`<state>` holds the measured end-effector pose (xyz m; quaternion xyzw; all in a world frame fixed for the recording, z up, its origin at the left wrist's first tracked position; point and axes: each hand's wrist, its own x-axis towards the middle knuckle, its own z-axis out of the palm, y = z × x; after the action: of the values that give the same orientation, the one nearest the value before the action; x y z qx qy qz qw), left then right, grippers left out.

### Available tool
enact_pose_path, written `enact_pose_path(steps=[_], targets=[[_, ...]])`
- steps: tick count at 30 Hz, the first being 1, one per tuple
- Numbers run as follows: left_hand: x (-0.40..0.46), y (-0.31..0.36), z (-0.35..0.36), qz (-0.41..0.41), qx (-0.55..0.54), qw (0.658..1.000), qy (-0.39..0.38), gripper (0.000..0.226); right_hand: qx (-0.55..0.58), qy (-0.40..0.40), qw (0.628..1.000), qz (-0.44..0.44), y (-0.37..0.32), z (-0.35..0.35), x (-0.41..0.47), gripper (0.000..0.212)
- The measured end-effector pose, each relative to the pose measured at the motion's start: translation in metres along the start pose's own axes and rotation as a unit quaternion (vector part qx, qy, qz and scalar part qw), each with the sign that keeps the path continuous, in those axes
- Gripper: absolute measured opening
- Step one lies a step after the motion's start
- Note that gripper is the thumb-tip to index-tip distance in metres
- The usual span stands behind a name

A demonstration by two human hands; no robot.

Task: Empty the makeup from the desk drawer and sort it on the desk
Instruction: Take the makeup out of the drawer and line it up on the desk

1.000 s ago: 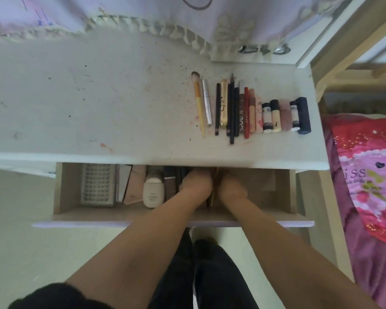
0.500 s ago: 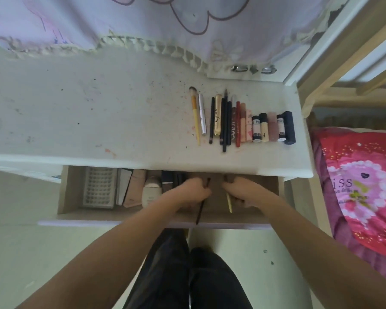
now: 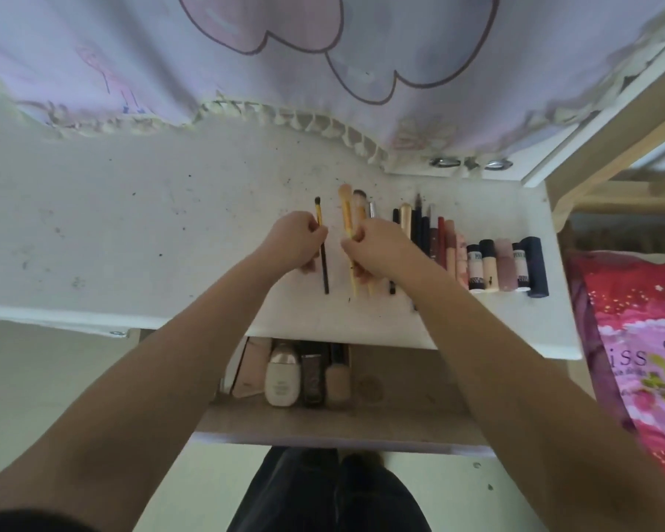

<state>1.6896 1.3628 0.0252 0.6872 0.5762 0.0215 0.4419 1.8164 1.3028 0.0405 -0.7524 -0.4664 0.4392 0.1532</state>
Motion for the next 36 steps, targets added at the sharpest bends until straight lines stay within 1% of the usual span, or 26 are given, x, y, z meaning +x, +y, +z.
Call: enact_pose_path(steps=[2, 4, 7, 10, 12, 14, 15, 17, 19, 20, 21, 22, 23, 25, 26, 28, 30, 31, 32, 33, 34, 35, 36], targets=[[0.017, 0.007, 0.008, 0.009, 0.01, 1.0, 0.016, 0.023, -0.109, 0.032, 0.993, 0.002, -0.003, 0.011, 0.013, 0.024], [0.028, 0.014, 0.015, 0.022, 0.039, 0.999, 0.023, 0.025, -0.219, 0.057, 0.974, 0.008, -0.003, 0.012, 0.016, 0.023], [0.032, 0.023, 0.023, 0.037, 0.087, 0.995, 0.021, 0.032, -0.289, 0.07, 0.954, 0.024, 0.0, 0.007, 0.012, 0.023], [0.02, 0.025, 0.031, 0.037, 0.058, 0.998, 0.007, 0.027, -0.305, 0.077, 0.949, 0.013, 0.007, -0.002, 0.004, 0.025], [-0.002, 0.018, 0.034, 0.029, 0.016, 0.999, -0.007, 0.025, -0.266, 0.083, 0.96, -0.014, 0.015, -0.008, -0.013, 0.028], [-0.034, 0.002, 0.039, 0.027, 0.003, 1.0, -0.012, 0.026, -0.201, 0.073, 0.976, -0.044, 0.029, -0.006, -0.039, 0.03], [-0.053, -0.01, 0.043, 0.026, -0.002, 1.0, -0.015, 0.027, -0.162, 0.046, 0.984, -0.053, 0.038, 0.0, -0.055, 0.029], [-0.094, -0.038, 0.057, 0.013, -0.022, 0.999, -0.027, 0.028, -0.096, -0.056, 0.993, -0.04, 0.059, 0.022, -0.086, 0.029], [-0.121, -0.067, 0.078, -0.004, -0.002, 0.999, -0.047, 0.026, -0.099, -0.149, 0.984, -0.005, 0.085, 0.049, -0.098, 0.029], [-0.124, -0.079, 0.09, -0.011, 0.024, 0.998, -0.06, 0.022, -0.122, -0.164, 0.979, 0.012, 0.099, 0.064, -0.095, 0.028], [-0.123, -0.088, 0.102, -0.017, 0.06, 0.996, -0.067, 0.016, -0.141, -0.16, 0.976, 0.032, 0.112, 0.077, -0.087, 0.027], [-0.118, -0.092, 0.112, -0.019, 0.1, 0.993, -0.065, 0.016, -0.153, -0.146, 0.976, 0.05, 0.12, 0.089, -0.078, 0.025], [-0.111, -0.094, 0.121, -0.015, 0.14, 0.988, -0.057, 0.022, -0.156, -0.131, 0.977, 0.063, 0.126, 0.099, -0.068, 0.023], [-0.097, -0.092, 0.138, -0.002, 0.21, 0.977, -0.036, 0.034, -0.127, -0.089, 0.986, 0.066, 0.13, 0.117, -0.052, 0.027], [-0.091, -0.089, 0.145, -0.003, 0.246, 0.969, -0.027, 0.037, -0.088, -0.063, 0.992, 0.07, 0.129, 0.124, -0.046, 0.029], [-0.083, -0.086, 0.156, -0.018, 0.304, 0.952, -0.024, 0.039, 0.059, -0.009, 0.992, 0.109, 0.126, 0.134, -0.041, 0.027], [-0.077, -0.09, 0.166, -0.029, 0.327, 0.944, -0.024, 0.042, 0.21, 0.056, 0.966, 0.144, 0.124, 0.141, -0.037, 0.025], [-0.074, -0.092, 0.169, -0.032, 0.328, 0.944, -0.023, 0.042, 0.239, 0.076, 0.956, 0.15, 0.125, 0.144, -0.035, 0.023], [-0.071, -0.095, 0.171, -0.033, 0.333, 0.942, -0.021, 0.043, 0.221, 0.079, 0.961, 0.142, 0.126, 0.145, -0.034, 0.021], [-0.069, -0.096, 0.173, -0.032, 0.346, 0.938, -0.02, 0.045, 0.151, 0.062, 0.978, 0.127, 0.128, 0.143, -0.034, 0.019], [-0.069, -0.095, 0.174, -0.033, 0.359, 0.932, -0.023, 0.048, 0.046, 0.032, 0.993, 0.106, 0.129, 0.14, -0.036, 0.018], [-0.069, -0.095, 0.175, -0.038, 0.367, 0.929, -0.026, 0.049, -0.056, 0.003, 0.995, 0.085, 0.133, 0.137, -0.038, 0.019], [-0.069, -0.094, 0.176, -0.049, 0.364, 0.93, -0.026, 0.048, -0.135, -0.013, 0.988, 0.069, 0.137, 0.134, -0.041, 0.023]])
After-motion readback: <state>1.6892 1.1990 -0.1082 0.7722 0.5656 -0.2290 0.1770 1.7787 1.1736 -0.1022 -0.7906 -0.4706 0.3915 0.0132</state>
